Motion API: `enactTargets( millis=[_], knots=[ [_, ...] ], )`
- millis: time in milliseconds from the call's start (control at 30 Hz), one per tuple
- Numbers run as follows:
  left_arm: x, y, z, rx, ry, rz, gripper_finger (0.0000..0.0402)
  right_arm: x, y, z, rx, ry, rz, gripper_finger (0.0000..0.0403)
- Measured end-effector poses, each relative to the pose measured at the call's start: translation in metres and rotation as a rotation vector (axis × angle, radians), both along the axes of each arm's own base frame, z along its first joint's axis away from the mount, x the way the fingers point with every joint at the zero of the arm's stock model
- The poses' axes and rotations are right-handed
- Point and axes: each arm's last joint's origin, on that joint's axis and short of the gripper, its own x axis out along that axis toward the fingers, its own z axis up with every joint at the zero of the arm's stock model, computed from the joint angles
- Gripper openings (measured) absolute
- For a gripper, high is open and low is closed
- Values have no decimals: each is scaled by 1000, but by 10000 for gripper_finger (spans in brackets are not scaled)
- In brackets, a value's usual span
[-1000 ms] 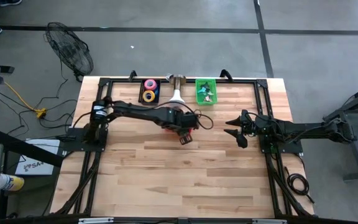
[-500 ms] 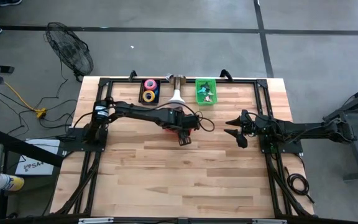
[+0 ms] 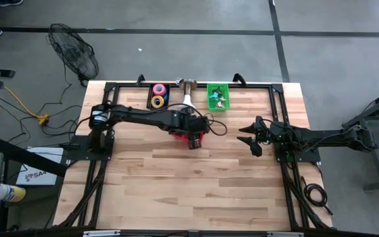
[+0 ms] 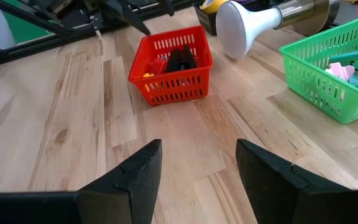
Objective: Pick and place Stapler, Stapler remover, tape
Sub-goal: Return to Home Position
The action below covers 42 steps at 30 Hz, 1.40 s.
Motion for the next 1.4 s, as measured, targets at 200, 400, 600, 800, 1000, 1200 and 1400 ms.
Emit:
enactTargets(
  millis=[200, 400, 600, 800, 1000, 1200, 1400],
  knots=[
    [0, -1, 2, 0, -9, -10, 165, 0, 0, 0, 0, 0, 0, 197],
    [-6, -4, -4, -70, -63, -73, 165, 0, 0, 0, 0, 0, 0, 197],
    [-35, -5, -15, -72, -178, -139, 165, 0, 0, 0, 0, -2, 0, 197],
    [-92, -7, -34, -67, -299, -143, 165, 0, 0, 0, 0, 3, -1, 197],
    [-156, -13, -54, -92, -455, -153, 165, 0, 0, -1, 1, 7, 0, 197],
    [-214, -13, -74, -93, -568, -148, 165, 0, 0, 0, 0, 5, -1, 197],
    [-250, -14, -84, -100, -677, -177, 165, 0, 0, -1, 1, 6, 0, 197]
  ],
)
